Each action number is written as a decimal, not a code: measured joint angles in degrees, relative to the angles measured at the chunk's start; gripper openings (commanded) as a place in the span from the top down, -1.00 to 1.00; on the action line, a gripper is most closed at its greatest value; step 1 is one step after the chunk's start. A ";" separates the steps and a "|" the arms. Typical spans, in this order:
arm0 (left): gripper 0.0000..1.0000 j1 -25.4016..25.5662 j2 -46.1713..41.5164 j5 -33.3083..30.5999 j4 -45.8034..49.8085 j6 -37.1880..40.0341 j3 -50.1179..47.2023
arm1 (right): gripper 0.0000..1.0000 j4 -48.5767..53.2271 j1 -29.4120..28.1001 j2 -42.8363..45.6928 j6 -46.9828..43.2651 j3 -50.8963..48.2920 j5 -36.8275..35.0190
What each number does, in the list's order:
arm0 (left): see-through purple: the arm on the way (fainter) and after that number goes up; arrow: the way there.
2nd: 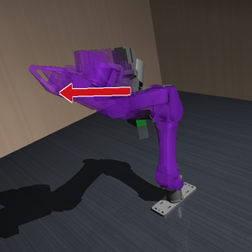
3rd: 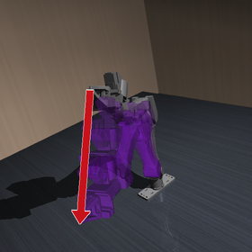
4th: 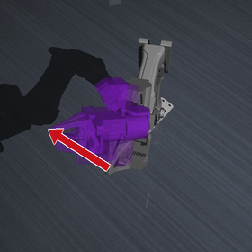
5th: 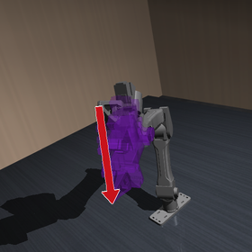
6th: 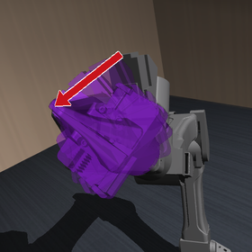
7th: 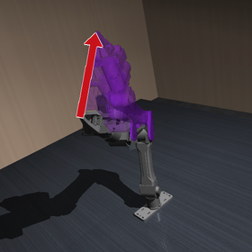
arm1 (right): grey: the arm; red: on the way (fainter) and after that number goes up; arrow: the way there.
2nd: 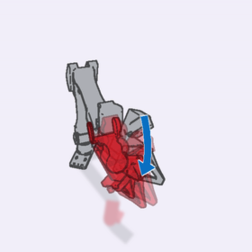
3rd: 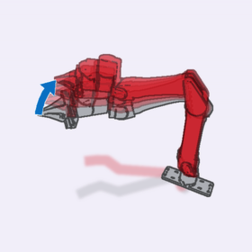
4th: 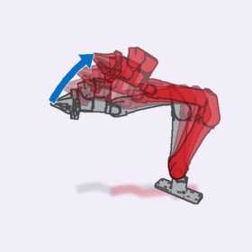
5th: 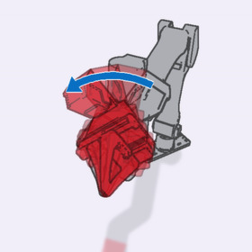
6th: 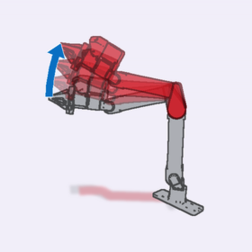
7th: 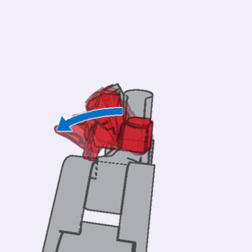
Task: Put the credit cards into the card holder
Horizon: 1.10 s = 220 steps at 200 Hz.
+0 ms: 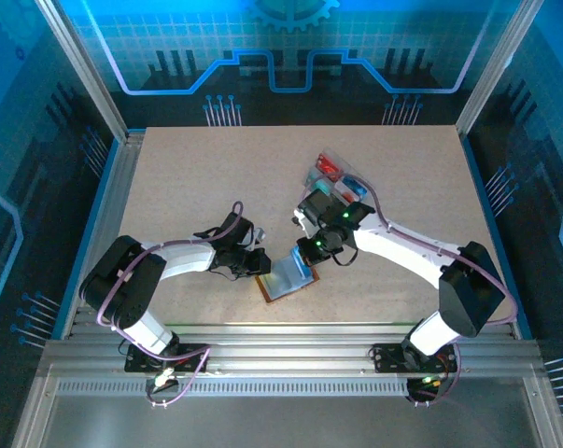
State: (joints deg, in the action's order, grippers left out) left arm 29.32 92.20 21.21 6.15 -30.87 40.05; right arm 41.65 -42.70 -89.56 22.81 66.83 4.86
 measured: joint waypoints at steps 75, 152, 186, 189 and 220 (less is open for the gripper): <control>0.73 0.00 -0.07 0.00 0.00 0.00 0.00 | 1.00 -2.95 -0.52 -7.17 0.61 0.02 3.39; 0.73 0.11 -0.11 -0.04 -0.02 0.00 0.00 | 0.67 -5.22 -0.55 -9.64 1.27 0.46 6.62; 0.73 0.11 -0.13 -0.04 0.00 0.00 0.00 | 0.60 -6.60 -0.55 -10.56 1.86 0.46 8.13; 0.73 0.11 -0.13 -0.04 0.00 0.00 0.00 | 0.60 -6.67 -0.55 -10.67 1.86 0.46 8.26; 0.73 0.33 -0.37 -0.44 0.02 0.00 -0.02 | 0.60 -6.95 -0.55 -11.15 1.88 0.44 9.18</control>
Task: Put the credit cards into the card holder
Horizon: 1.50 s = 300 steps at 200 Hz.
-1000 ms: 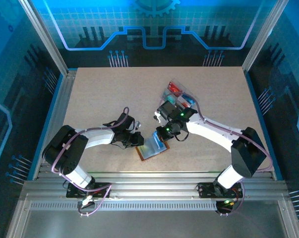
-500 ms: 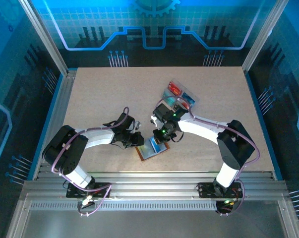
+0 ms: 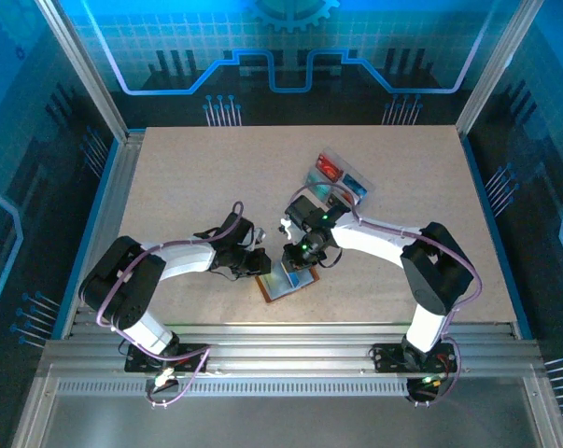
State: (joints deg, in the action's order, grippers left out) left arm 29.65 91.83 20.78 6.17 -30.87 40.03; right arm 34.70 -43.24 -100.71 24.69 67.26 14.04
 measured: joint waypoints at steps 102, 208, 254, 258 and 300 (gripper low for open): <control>0.72 0.15 -0.13 -0.26 0.00 0.00 0.00 | 1.00 -0.48 -0.31 -1.42 0.13 -0.44 -1.46; 0.60 5.97 -0.66 -1.03 0.13 -1.16 0.90 | 1.00 -17.40 -2.27 12.00 17.27 -21.53 -6.97; 0.54 6.21 -1.75 -1.75 3.74 -2.08 2.86 | 1.00 -22.99 -6.29 17.22 26.49 -27.28 -12.96; 0.54 6.23 -2.27 -1.95 4.22 -2.12 2.91 | 1.00 -22.99 -6.40 17.53 26.82 -27.39 -13.31; 0.53 8.79 -12.22 -5.73 9.38 -2.67 2.97 | 1.00 -19.52 -6.60 20.96 25.24 -26.49 -16.68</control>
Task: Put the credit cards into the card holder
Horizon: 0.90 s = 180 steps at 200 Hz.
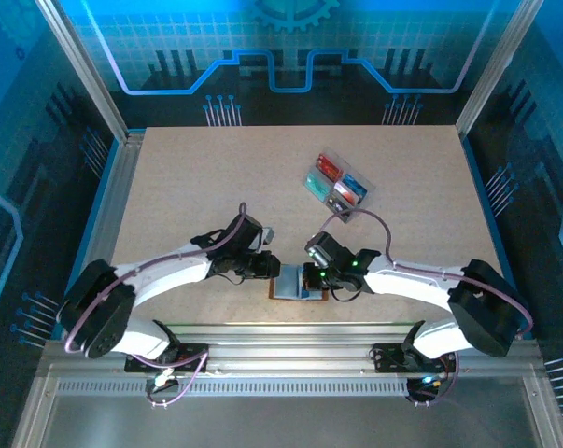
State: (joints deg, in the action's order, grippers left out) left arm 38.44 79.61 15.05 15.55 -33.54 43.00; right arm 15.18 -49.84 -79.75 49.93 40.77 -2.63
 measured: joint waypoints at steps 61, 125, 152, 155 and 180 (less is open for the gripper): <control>0.55 7.37 -2.23 -4.07 1.95 -3.89 0.44 | 1.00 1.90 5.09 6.16 -6.93 0.72 1.51; 0.57 10.08 9.75 -4.74 1.25 -5.16 6.93 | 1.00 0.63 11.10 9.86 -9.88 -1.68 5.53; 0.59 10.19 13.33 -5.46 1.14 -5.11 9.33 | 1.00 -0.66 11.54 9.66 -10.19 -2.43 6.82; 0.59 10.16 13.66 -5.51 1.07 -5.11 9.38 | 1.00 -0.96 11.61 9.62 -10.16 -2.54 7.13; 0.59 10.19 15.15 -7.10 1.40 -5.09 9.33 | 1.00 -4.17 12.22 8.85 -10.14 -3.82 9.07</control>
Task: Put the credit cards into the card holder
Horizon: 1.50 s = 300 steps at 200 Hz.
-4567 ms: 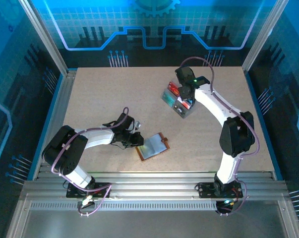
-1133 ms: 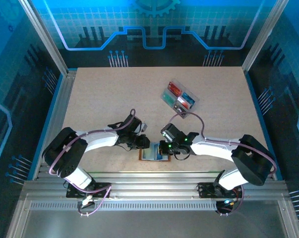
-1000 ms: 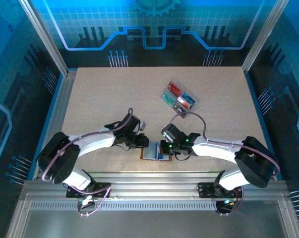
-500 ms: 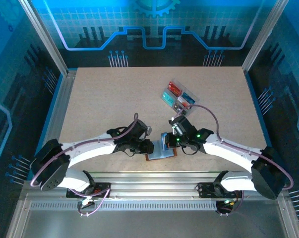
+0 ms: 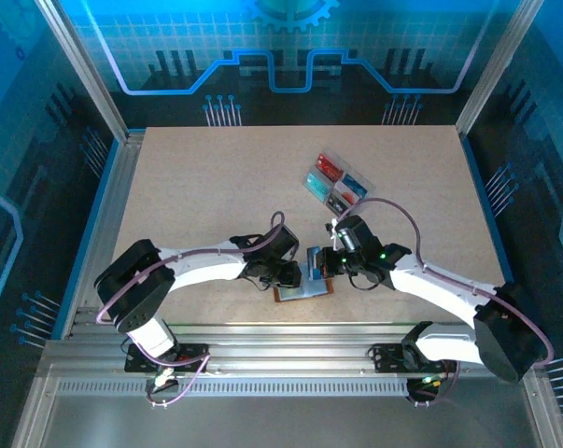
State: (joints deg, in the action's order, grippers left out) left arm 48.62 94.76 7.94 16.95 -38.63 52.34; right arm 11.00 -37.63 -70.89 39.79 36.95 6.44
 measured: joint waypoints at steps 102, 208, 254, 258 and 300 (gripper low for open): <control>0.59 -0.02 -1.27 -2.80 -0.94 -0.04 -3.93 | 1.00 -13.05 0.22 -6.71 1.14 -4.37 6.38; 0.59 -0.02 -1.51 -2.80 -1.46 -0.07 -4.50 | 1.00 -20.48 0.96 -11.19 3.50 -5.57 10.54; 0.59 -0.02 -1.51 -2.78 -2.05 -0.26 -4.72 | 1.00 -20.31 0.96 -9.40 3.96 -6.12 11.04; 0.59 -0.02 -1.51 -2.78 -2.16 -0.28 -4.74 | 1.00 -20.26 0.96 -9.25 3.96 -6.12 11.21; 0.59 -0.02 -1.51 -2.75 -2.40 -0.39 -4.85 | 1.00 -20.06 0.96 -9.33 4.35 -6.12 12.39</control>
State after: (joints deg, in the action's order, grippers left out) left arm 48.60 93.25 5.19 14.55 -39.03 47.48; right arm -9.06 -36.67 -80.23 44.14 30.83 18.83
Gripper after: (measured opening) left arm 0.206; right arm 0.051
